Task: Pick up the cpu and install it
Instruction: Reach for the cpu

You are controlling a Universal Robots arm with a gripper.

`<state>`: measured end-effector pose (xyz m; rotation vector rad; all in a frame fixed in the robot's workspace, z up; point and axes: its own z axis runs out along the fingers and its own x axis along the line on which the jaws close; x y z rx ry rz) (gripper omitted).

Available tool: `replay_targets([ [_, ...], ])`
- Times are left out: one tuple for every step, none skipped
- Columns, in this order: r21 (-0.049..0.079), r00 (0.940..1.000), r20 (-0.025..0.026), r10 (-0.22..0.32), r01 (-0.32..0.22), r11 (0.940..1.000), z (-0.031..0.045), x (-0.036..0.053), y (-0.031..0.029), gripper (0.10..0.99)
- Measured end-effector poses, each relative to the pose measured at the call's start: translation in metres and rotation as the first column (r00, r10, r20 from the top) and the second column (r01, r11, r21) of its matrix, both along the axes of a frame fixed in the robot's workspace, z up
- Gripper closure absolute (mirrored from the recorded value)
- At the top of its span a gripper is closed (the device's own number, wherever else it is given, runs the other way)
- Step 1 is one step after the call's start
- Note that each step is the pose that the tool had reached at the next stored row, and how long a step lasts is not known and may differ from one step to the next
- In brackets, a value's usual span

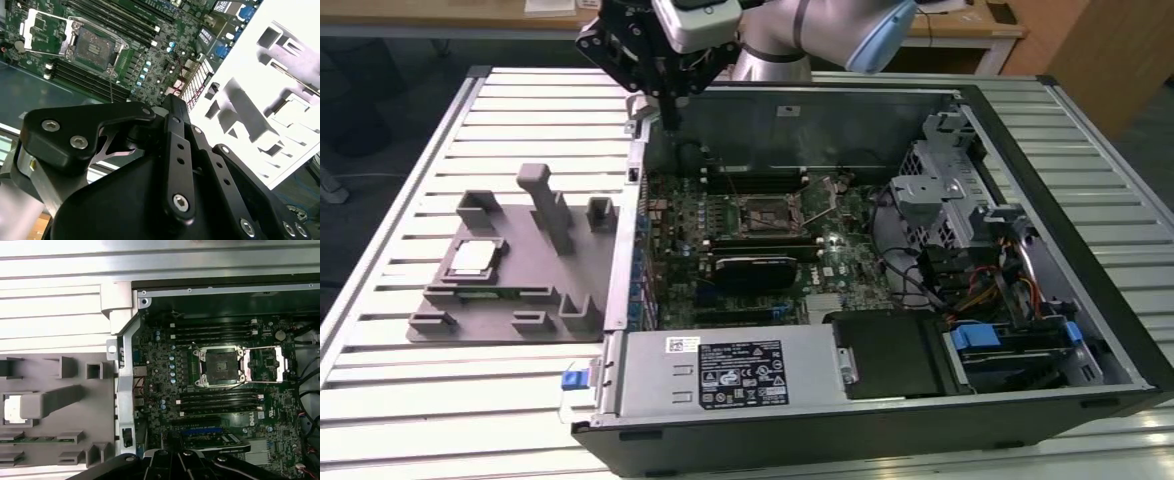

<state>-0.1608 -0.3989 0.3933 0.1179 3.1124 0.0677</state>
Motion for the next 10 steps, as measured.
replay_targets([
  [0.000, 1.0000, 0.0000, 0.000, 0.000, 1.0000, 0.0000, -0.0013, 0.0000, 0.980],
  [0.000, 1.0000, 0.0000, 0.000, 0.000, 1.0000, 0.0000, -0.0025, 0.0000, 0.980],
  [0.000, 1.0000, 0.0000, 0.000, 0.000, 1.0000, 0.0000, -0.0037, 0.0000, 0.980],
  [0.000, 1.0000, 0.0000, 0.000, 0.000, 1.0000, 0.0000, -0.0050, 0.0000, 0.980],
  [0.000, 1.0000, 0.0000, 0.000, 0.000, 1.0000, 0.0000, -0.0062, 0.0000, 0.980],
  [0.000, 1.0000, 0.0000, 0.000, 0.000, 1.0000, 0.0000, -0.0075, 0.0000, 0.980],
  [0.000, 1.0000, 0.0000, 0.000, 0.000, 1.0000, 0.0000, -0.0089, 0.0000, 0.980],
  [0.000, 1.0000, 0.0000, 0.000, 0.000, 1.0000, 0.0000, -0.0103, 0.0000, 0.980],
  [0.000, 1.0000, 0.0000, 0.000, 0.000, 1.0000, 0.0000, -0.0115, 0.0000, 0.980],
  [0.000, 1.0000, 0.0000, 0.000, 0.000, 1.0000, 0.0000, -0.0127, 0.0000, 0.980],
])
